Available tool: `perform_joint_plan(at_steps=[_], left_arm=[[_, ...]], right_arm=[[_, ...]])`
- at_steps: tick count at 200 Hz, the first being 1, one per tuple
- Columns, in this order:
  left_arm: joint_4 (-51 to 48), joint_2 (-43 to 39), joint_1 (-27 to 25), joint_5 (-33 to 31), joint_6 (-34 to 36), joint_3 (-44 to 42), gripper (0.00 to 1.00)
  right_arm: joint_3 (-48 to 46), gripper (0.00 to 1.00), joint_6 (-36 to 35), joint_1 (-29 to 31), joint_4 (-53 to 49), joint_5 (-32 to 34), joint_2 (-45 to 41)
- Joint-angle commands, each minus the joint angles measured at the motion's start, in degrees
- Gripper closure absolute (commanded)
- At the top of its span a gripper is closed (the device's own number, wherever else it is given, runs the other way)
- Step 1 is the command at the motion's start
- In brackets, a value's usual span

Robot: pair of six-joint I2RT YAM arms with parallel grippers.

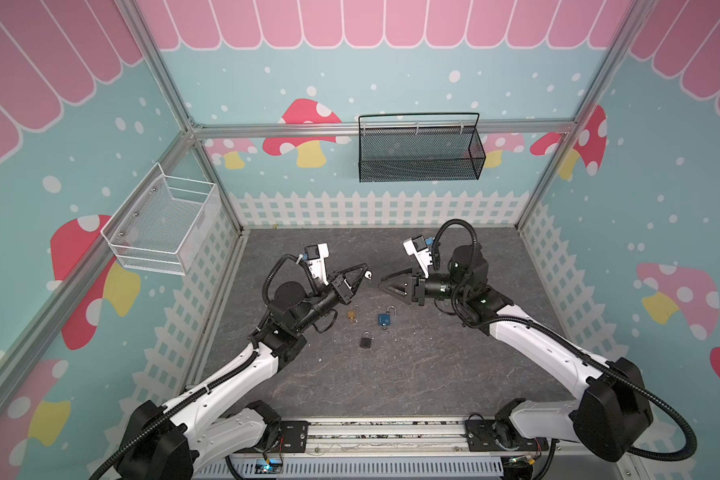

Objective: Unlock with the key

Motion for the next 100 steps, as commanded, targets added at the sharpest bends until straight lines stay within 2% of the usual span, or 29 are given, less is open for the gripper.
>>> perform_joint_plan(at_steps=[1,27,100], left_arm=[[3.1,0.9,-0.6,1.1,2.2,-0.2,1.00],[5.6,1.4,-0.9,2.1,2.1,-0.6,1.00],[4.7,1.9,-1.5,2.6,2.9,0.2,1.00]], right_arm=[[-0.3,0.54,5.3,-0.3,7.8,-2.9,1.2],[0.3,0.56,5.5,-0.4,8.9,-2.2,2.5],[0.9,0.65,10.5,-0.4,15.2,-3.5,5.3]])
